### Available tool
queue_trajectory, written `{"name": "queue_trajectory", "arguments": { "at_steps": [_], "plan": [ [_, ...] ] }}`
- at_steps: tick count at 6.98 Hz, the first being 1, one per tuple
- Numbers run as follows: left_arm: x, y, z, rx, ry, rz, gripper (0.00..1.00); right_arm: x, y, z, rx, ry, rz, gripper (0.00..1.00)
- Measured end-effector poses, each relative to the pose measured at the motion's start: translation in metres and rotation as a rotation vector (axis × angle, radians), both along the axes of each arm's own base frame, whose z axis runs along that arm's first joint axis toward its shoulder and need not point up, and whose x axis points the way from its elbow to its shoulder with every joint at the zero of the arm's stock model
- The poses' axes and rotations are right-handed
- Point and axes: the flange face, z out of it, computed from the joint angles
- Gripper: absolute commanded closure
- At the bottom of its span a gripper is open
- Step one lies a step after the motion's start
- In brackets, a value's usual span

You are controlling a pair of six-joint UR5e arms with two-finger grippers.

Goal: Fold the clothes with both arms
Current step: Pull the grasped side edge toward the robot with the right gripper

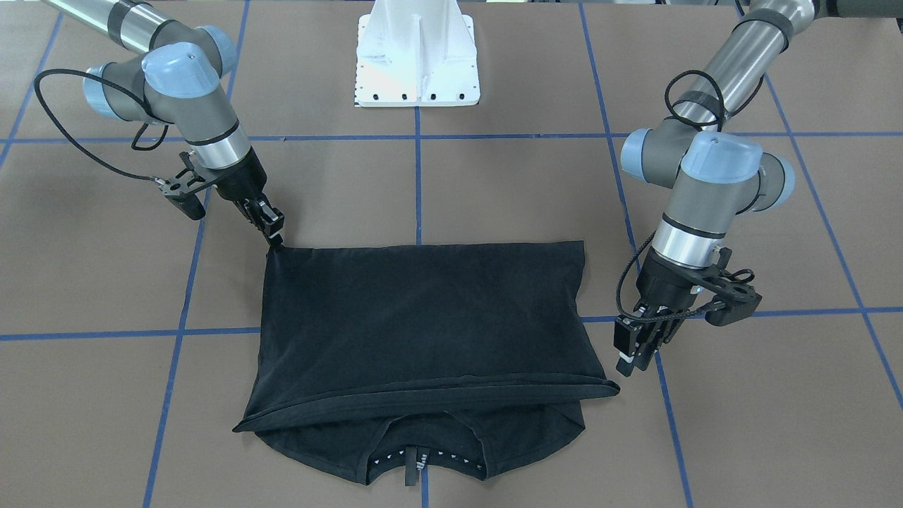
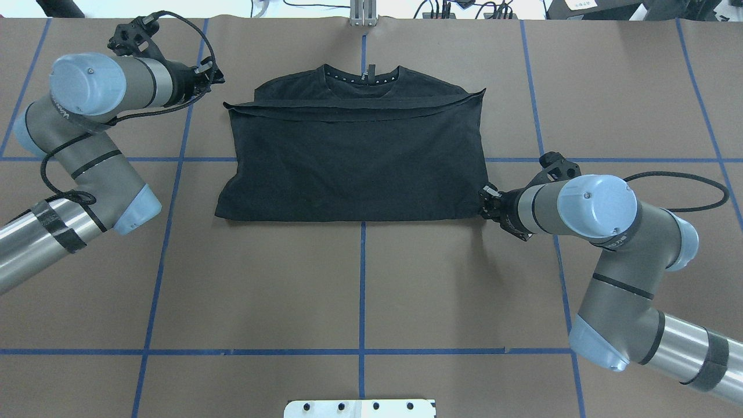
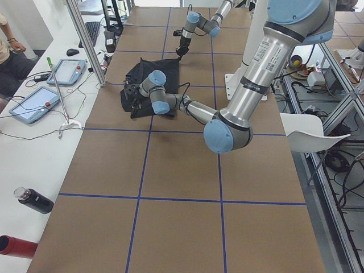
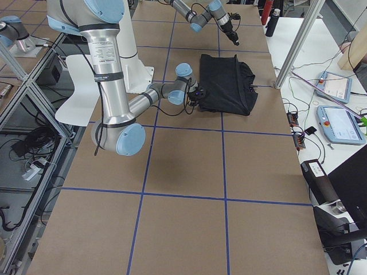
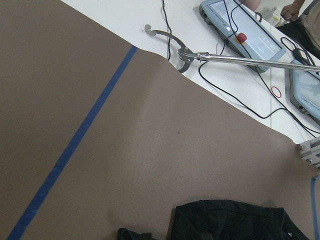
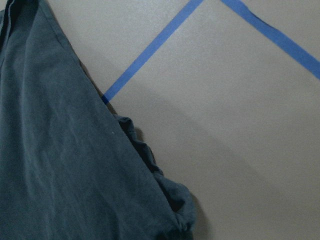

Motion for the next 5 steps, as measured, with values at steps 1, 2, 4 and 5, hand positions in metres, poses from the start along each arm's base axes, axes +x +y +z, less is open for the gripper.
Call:
{"name": "queue_trajectory", "arguments": {
  "at_steps": [1, 2, 4, 5],
  "plan": [
    [0.000, 0.000, -0.001, 0.000, 0.001, 0.001, 0.57, 0.015, 0.010, -0.002, 0.004, -0.009, -0.004, 1.00],
    [0.000, 0.001, -0.003, 0.003, 0.006, 0.002, 0.57, 0.029, 0.025, -0.007, 0.004, -0.023, -0.019, 1.00],
    [-0.005, 0.007, -0.019, 0.026, 0.029, 0.005, 0.57, 0.034, 0.083, -0.020, -0.018, -0.064, -0.120, 1.00],
    [-0.009, 0.013, -0.027, 0.038, 0.041, 0.008, 0.57, 0.027, 0.123, -0.027, -0.046, -0.085, -0.195, 1.00]
  ]
}}
